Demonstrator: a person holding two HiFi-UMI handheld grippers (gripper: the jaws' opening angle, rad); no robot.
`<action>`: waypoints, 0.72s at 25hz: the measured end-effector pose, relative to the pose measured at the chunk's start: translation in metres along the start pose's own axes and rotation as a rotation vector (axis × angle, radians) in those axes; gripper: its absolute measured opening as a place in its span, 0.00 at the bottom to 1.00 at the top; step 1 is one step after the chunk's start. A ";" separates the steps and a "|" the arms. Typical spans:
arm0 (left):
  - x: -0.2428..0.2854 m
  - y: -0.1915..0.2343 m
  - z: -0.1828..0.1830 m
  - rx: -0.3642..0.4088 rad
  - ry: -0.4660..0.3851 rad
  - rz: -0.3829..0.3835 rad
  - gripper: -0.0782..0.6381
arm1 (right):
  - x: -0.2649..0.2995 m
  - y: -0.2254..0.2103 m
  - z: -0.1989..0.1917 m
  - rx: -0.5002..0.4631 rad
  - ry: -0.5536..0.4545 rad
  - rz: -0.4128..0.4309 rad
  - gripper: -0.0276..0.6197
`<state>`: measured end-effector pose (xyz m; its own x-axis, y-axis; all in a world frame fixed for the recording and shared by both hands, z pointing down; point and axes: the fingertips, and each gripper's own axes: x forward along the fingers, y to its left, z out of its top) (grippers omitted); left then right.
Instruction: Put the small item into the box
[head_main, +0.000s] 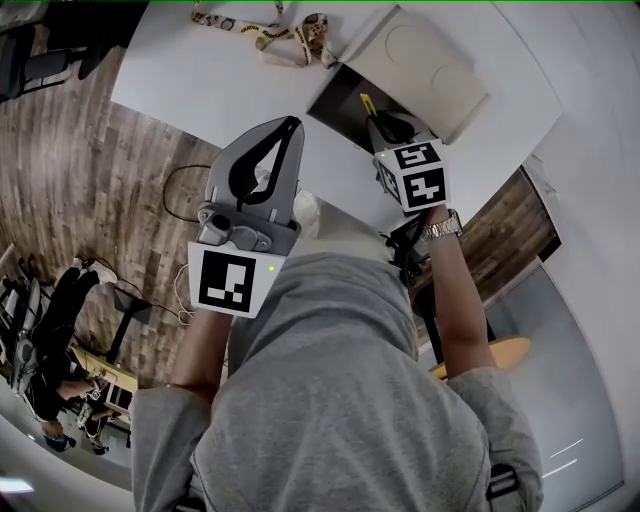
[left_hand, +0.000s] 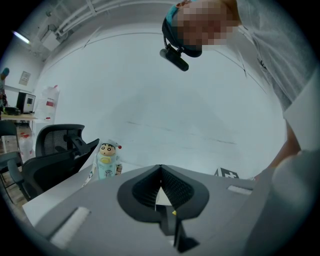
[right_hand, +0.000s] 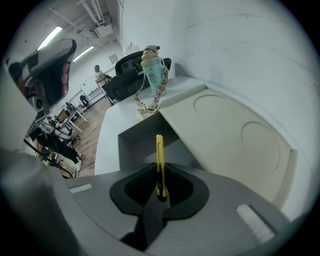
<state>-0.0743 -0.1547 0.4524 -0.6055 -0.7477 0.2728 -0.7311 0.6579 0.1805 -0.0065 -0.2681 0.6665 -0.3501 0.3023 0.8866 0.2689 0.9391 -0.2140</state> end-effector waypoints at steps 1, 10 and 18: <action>0.000 0.001 0.000 -0.002 -0.001 0.002 0.11 | 0.002 -0.001 -0.001 -0.004 0.007 -0.003 0.14; 0.004 0.005 -0.005 -0.006 0.012 0.003 0.11 | 0.017 -0.001 -0.011 0.004 0.057 0.000 0.14; 0.005 0.010 -0.006 -0.010 0.015 0.008 0.11 | 0.024 -0.004 -0.016 0.012 0.083 -0.016 0.14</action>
<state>-0.0825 -0.1519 0.4617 -0.6065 -0.7409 0.2885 -0.7230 0.6649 0.1877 -0.0022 -0.2675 0.6953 -0.2781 0.2734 0.9208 0.2534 0.9456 -0.2042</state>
